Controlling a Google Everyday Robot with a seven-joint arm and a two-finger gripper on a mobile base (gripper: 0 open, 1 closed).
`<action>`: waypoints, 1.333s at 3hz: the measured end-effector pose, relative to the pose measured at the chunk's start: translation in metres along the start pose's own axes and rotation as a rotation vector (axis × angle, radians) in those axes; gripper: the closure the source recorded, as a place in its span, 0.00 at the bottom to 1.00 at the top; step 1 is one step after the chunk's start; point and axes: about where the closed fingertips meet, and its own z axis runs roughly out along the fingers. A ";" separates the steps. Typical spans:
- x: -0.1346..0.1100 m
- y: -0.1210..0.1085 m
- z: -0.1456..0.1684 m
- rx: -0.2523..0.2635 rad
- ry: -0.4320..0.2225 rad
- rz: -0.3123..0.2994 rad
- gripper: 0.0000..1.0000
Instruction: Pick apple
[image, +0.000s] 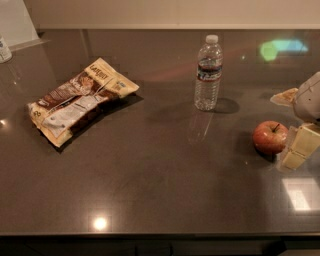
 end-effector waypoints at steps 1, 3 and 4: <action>0.005 0.000 0.006 -0.008 0.002 0.010 0.00; 0.010 0.001 0.014 -0.023 0.004 0.023 0.13; 0.012 0.000 0.017 -0.032 -0.001 0.035 0.46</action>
Offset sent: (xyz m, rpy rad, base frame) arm -0.0003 -0.0103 -0.0236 0.0069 0.0430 -0.0265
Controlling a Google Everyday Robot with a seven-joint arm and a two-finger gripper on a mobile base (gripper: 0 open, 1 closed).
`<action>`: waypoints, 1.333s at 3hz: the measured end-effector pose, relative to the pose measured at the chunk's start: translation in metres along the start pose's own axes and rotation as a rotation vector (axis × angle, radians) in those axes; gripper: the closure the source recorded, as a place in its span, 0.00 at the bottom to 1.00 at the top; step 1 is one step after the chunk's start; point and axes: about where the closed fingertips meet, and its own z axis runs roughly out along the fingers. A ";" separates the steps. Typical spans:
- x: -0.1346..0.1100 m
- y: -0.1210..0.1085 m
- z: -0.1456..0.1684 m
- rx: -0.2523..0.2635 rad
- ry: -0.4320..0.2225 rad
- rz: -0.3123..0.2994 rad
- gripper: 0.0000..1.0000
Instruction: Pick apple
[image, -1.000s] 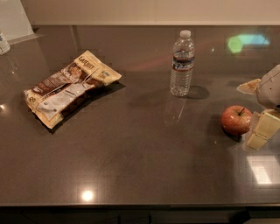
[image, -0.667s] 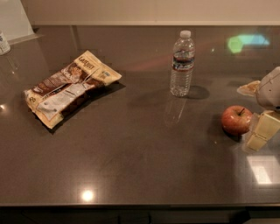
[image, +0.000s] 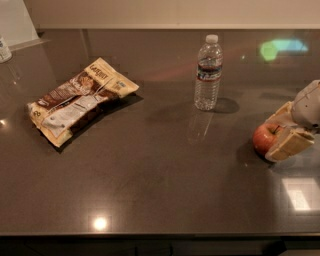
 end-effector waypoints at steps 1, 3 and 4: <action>-0.001 -0.001 0.000 -0.002 -0.005 0.002 0.68; -0.046 -0.009 -0.037 0.009 -0.025 0.036 1.00; -0.099 -0.014 -0.080 0.036 -0.087 -0.025 1.00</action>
Offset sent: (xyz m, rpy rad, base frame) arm 0.0155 0.0251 0.0564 0.0270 0.0036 -0.0539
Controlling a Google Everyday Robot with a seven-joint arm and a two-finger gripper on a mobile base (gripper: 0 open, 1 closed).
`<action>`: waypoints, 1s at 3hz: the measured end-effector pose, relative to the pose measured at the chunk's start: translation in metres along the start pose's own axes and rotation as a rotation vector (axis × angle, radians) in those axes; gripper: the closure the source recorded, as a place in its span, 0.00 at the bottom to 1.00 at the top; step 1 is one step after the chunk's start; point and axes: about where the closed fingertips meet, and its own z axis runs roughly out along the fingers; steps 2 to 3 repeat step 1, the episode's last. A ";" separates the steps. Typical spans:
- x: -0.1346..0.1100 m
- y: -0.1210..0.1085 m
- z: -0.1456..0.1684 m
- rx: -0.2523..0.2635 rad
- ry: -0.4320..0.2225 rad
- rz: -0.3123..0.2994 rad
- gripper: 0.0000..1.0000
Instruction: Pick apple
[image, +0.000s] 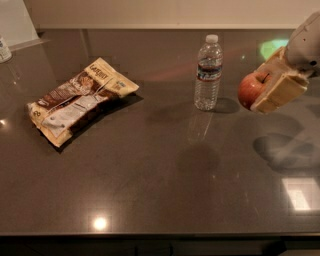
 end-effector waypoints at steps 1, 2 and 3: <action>0.000 0.000 0.000 0.000 0.000 0.000 1.00; 0.000 0.000 0.000 0.000 0.000 0.000 1.00; 0.000 0.000 0.000 0.000 0.000 0.000 1.00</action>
Offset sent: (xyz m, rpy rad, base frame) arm 0.0000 0.0000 0.0000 0.0000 0.0000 0.0000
